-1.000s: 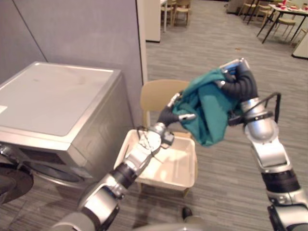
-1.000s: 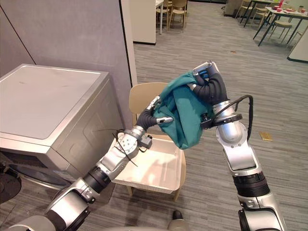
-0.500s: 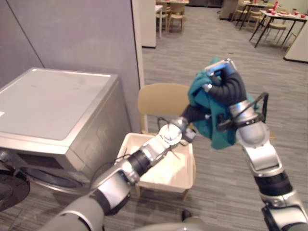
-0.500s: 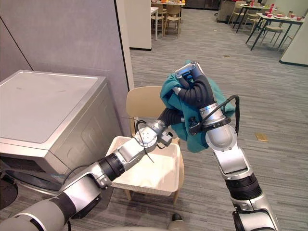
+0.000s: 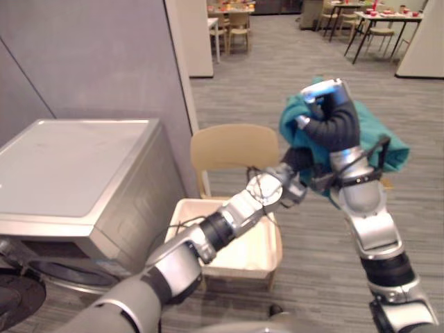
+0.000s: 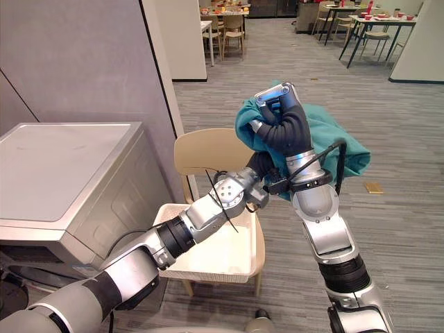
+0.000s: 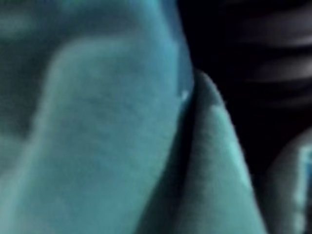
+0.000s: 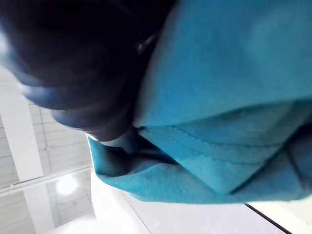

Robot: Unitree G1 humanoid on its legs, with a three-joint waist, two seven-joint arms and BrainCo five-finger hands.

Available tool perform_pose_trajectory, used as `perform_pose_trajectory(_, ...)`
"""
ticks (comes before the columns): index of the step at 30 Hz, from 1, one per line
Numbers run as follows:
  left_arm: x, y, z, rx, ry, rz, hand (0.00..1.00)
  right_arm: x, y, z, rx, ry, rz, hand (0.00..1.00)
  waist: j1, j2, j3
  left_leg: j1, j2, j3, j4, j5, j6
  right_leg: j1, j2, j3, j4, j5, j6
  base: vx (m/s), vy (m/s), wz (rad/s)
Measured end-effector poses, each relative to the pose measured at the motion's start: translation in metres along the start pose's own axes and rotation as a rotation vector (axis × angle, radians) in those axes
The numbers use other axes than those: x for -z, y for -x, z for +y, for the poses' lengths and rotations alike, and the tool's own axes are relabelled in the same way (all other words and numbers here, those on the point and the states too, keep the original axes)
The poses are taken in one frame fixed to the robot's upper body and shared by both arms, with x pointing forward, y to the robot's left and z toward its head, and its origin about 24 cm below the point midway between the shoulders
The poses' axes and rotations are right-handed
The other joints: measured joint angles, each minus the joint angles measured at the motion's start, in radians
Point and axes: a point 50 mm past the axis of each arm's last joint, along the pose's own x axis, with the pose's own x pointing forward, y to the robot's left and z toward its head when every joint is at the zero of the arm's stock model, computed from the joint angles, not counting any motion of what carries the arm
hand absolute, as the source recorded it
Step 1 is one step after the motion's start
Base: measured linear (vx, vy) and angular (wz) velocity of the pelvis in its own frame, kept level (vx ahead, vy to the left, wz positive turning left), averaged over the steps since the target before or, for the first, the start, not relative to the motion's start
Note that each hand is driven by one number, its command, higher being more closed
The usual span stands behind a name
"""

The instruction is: Pick up the laundry basket with both hands and put the clothes into the washing machine.

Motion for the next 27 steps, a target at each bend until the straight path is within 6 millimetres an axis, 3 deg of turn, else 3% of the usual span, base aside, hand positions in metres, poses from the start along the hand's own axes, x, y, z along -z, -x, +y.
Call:
perform_pose_trajectory(15, -0.013, 0.0, 0.005, -0.044, 0.05, -0.067, 1.0, -0.012, 0.021, -0.002, 0.093, -0.051, -0.033, 1.0, 0.002, 0.001, 0.0, 0.011, -0.001, 0.018, 0.017, -0.019, -0.002, 0.004, 0.001, 0.015, 0.005, 0.001, -0.002, -0.01, -0.001, -0.03)
perform_pose_trajectory(16, -0.013, 0.0, 0.006, -0.051, 0.05, -0.066, 1.0, -0.013, 0.025, -0.004, 0.104, -0.047, -0.028, 0.0, 0.004, 0.0, 0.0, 0.011, -0.001, 0.018, 0.017, -0.019, -0.002, 0.005, 0.001, 0.015, 0.006, 0.0, -0.002, 0.0, 0.0, 0.0)
perform_pose_trajectory(21, -0.018, 0.005, 0.028, -0.141, 0.038, -0.093, 1.0, -0.008, 0.045, -0.025, 0.22, 0.015, 0.048, 0.0, 0.004, -0.009, 0.006, 0.013, 0.001, 0.017, 0.022, -0.025, -0.002, 0.005, 0.0, 0.012, 0.018, -0.009, -0.002, 0.0, 0.001, 0.01)
perform_pose_trajectory(27, -0.02, 0.026, 0.046, -0.204, -0.004, -0.139, 1.0, -0.006, 0.082, -0.061, 0.385, 0.184, 0.178, 0.0, 0.005, -0.009, 0.008, 0.013, 0.006, 0.015, 0.035, -0.046, -0.003, 0.016, 0.0, 0.006, 0.021, -0.02, -0.001, 0.0, 0.0, 0.01)
